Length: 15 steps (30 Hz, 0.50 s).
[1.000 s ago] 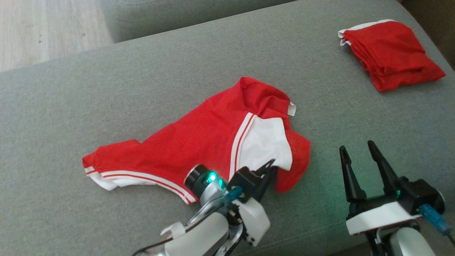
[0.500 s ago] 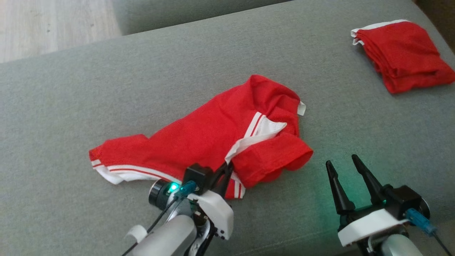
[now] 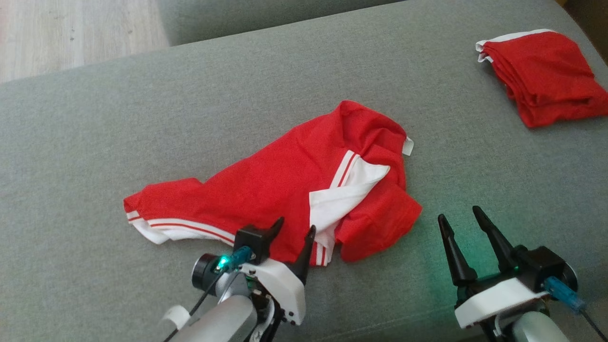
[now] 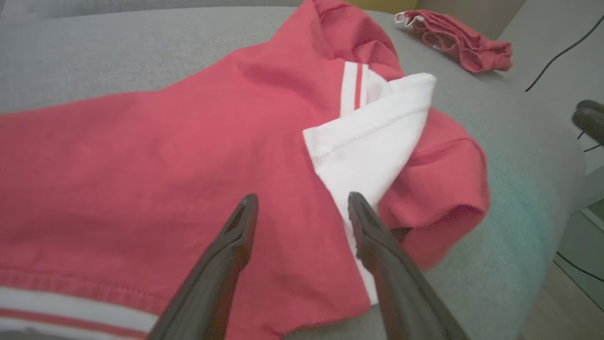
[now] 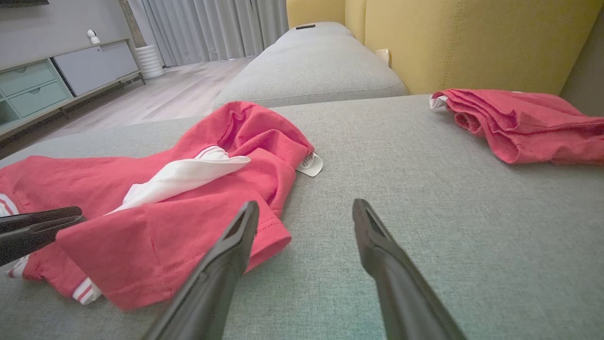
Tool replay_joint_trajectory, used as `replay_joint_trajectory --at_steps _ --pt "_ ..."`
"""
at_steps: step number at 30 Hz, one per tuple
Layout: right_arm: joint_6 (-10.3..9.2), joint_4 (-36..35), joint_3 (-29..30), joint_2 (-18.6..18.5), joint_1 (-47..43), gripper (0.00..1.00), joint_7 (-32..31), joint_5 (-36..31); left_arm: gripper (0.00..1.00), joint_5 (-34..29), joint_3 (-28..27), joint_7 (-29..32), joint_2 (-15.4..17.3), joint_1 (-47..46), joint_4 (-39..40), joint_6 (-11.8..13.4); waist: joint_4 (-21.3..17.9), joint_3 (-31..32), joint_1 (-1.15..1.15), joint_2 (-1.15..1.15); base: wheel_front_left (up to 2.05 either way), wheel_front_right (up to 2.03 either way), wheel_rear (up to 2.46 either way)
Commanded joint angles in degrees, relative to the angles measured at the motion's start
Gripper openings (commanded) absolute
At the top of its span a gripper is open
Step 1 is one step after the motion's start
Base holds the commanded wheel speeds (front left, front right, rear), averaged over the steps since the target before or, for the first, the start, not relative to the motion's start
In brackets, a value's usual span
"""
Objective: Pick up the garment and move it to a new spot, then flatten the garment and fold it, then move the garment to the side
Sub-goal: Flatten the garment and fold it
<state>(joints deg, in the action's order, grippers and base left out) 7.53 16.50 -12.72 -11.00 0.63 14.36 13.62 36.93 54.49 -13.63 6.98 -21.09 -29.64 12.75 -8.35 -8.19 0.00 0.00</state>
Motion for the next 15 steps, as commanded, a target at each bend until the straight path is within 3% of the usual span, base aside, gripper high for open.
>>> replay_joint_trajectory --at_steps 1,8,15 --pt "-0.04 -1.44 -1.02 -0.98 1.44 1.0 0.63 0.37 1.0 0.2 -2.12 -0.37 0.45 -0.87 2.18 0.43 0.01 0.01 0.0 0.0 0.0 0.0 0.0" --pt "-0.04 -1.26 -1.07 -0.64 1.31 1.0 0.63 0.26 1.0 -4.03 -0.36 -0.5 1.5 -3.73 4.13 1.96 -0.11 -0.05 0.0 0.0 0.0 0.0 0.0" --pt "-0.04 -1.33 -2.15 -0.95 2.22 1.0 0.63 0.54 1.0 -7.63 2.41 -0.17 -0.73 -9.4 -2.5 1.74 -1.15 -0.98 0.0 0.0 0.0 0.0 0.0"
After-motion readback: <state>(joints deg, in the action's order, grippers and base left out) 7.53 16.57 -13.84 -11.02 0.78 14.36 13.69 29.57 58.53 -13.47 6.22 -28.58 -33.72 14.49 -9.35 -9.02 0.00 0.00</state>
